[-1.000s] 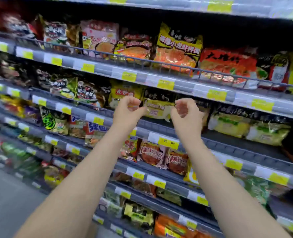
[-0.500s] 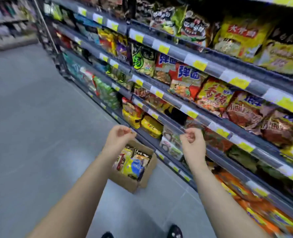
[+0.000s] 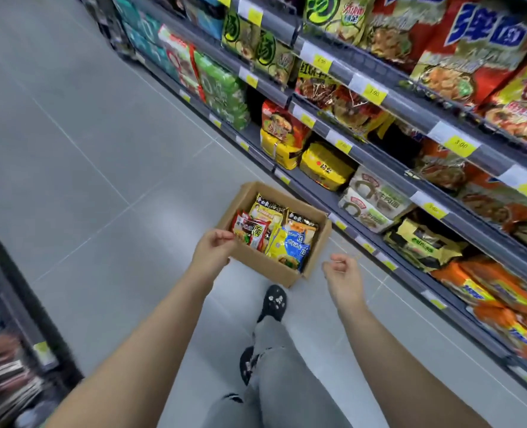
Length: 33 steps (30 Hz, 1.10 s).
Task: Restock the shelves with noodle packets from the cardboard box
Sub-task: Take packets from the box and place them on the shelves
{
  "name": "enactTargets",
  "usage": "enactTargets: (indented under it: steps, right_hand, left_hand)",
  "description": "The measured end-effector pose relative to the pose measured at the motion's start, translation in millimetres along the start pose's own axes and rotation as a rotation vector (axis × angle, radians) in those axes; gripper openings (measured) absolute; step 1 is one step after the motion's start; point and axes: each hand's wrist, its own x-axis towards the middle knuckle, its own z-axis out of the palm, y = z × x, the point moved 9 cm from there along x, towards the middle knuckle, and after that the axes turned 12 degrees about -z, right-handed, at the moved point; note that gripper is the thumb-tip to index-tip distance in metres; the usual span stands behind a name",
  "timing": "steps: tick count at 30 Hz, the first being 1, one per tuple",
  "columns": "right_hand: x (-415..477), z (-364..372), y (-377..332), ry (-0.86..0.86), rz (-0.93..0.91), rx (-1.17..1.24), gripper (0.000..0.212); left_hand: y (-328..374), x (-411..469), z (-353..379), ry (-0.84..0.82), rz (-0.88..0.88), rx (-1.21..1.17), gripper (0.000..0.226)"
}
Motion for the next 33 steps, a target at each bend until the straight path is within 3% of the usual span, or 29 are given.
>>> enactTargets:
  steps: [8, 13, 20, 23, 28, 33]
  right_hand:
    - [78, 66, 31, -0.039, 0.149, -0.065, 0.016]
    - [132, 113, 55, -0.086, 0.235, -0.080, 0.016]
    - [186, 171, 154, -0.002, 0.444, -0.002, 0.014]
    - [201, 190, 211, 0.077, 0.495, -0.002, 0.026]
    - [216, 211, 284, 0.148, 0.463, -0.091, 0.030]
    - [237, 214, 342, 0.056, 0.387, -0.354, 0.046]
  left_hand:
    - [15, 109, 11, -0.090, -0.181, 0.097, 0.018]
    - [36, 181, 28, -0.154, -0.194, 0.166, 0.022]
    - [-17, 328, 33, -0.149, -0.290, 0.487, 0.025]
    - [-39, 395, 44, -0.163, -0.188, 0.758, 0.015]
    - [-73, 487, 84, -0.203, 0.028, 1.173, 0.044]
    - [-109, 537, 130, -0.167, 0.293, 1.656, 0.060]
